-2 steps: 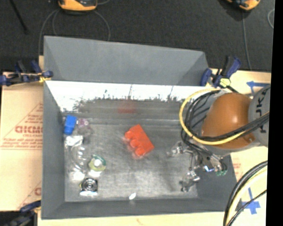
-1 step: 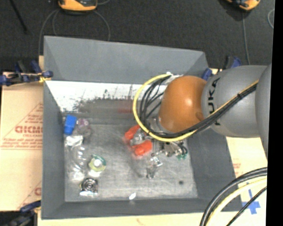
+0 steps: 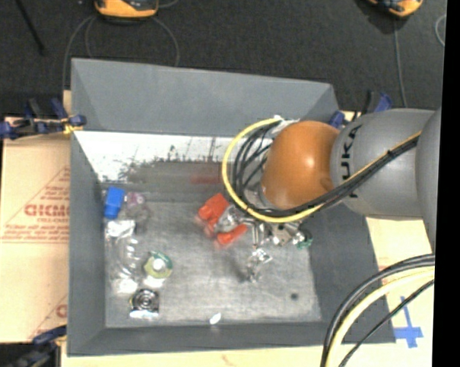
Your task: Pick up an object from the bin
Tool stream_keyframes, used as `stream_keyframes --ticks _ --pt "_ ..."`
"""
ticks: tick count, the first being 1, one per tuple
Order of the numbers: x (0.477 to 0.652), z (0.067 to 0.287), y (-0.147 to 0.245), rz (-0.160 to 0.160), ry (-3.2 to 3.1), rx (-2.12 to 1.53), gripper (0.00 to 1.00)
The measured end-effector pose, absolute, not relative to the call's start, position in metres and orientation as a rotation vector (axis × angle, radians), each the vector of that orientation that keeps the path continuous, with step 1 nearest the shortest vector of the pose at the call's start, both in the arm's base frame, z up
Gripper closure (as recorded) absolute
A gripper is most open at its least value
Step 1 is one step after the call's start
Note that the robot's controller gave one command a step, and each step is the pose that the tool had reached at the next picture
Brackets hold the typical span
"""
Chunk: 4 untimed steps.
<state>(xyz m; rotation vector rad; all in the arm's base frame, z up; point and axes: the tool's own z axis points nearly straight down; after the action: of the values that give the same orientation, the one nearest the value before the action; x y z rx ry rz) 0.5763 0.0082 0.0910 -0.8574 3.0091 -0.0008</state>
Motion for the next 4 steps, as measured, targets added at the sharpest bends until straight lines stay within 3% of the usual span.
stream_keyframes --ticks 1,2,3,4 --pt "0.525 0.146 0.02 -0.003 2.927 -1.132 0.0" --pt "0.578 0.093 0.072 0.006 3.004 -0.908 0.0" --pt "0.589 0.073 0.092 0.001 3.008 -0.878 0.0" --pt "0.561 0.074 0.143 -0.002 2.967 -0.993 0.0"
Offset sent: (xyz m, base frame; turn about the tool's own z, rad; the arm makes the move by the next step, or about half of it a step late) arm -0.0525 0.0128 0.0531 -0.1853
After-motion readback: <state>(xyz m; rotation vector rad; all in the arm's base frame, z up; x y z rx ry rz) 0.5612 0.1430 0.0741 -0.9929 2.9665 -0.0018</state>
